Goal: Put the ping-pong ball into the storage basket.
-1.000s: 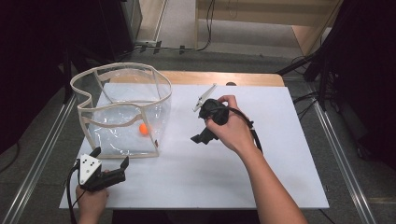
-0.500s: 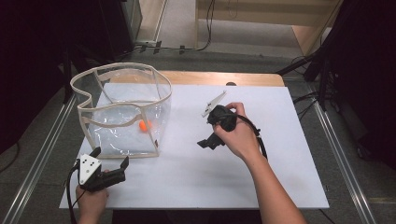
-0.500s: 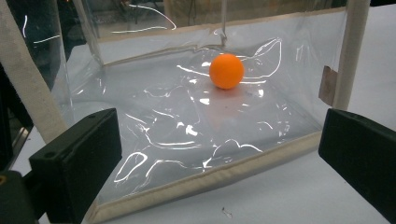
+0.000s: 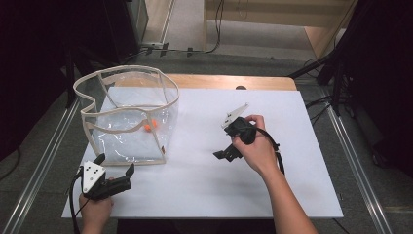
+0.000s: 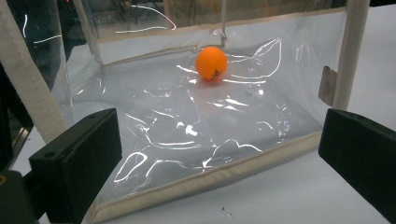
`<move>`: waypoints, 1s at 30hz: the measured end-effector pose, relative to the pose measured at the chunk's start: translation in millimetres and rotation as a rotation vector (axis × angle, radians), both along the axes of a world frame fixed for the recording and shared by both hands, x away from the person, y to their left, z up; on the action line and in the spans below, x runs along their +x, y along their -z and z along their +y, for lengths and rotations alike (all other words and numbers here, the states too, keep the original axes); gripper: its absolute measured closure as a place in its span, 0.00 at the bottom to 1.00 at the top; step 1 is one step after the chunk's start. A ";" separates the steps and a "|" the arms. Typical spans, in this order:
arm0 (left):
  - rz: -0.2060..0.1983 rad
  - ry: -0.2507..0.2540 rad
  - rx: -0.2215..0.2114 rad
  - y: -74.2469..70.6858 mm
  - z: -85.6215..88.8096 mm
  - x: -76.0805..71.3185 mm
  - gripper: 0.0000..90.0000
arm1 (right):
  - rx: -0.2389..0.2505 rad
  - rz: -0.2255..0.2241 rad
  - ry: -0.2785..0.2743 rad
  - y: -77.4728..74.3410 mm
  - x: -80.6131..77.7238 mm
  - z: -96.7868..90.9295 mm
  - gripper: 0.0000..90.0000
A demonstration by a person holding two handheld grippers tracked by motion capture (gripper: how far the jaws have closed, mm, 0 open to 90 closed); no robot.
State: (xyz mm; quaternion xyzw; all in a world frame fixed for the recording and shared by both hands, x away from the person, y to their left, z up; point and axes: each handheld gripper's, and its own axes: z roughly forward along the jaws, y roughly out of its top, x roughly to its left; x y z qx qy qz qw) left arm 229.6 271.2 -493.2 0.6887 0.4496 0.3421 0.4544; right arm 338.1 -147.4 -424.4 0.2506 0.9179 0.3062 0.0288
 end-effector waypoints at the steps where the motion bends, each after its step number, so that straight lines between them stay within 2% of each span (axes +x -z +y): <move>1: 0.000 0.000 0.000 0.0 0.0 0.0 0.00 | 0.002 -0.002 0.008 0.5 -1.0 -1.8 0.00; 10: -0.002 -0.003 0.004 0.3 -0.7 0.0 0.00 | 0.035 -0.018 0.035 6.8 -9.5 -22.5 0.00; 17: -0.002 -0.003 0.000 0.2 -0.3 -0.4 0.00 | 0.076 -0.011 0.081 15.6 -16.6 -40.0 0.00; 30: -0.004 -0.003 0.001 0.2 -0.5 -0.5 0.00 | 0.127 -0.025 0.141 30.2 -28.1 -69.1 0.00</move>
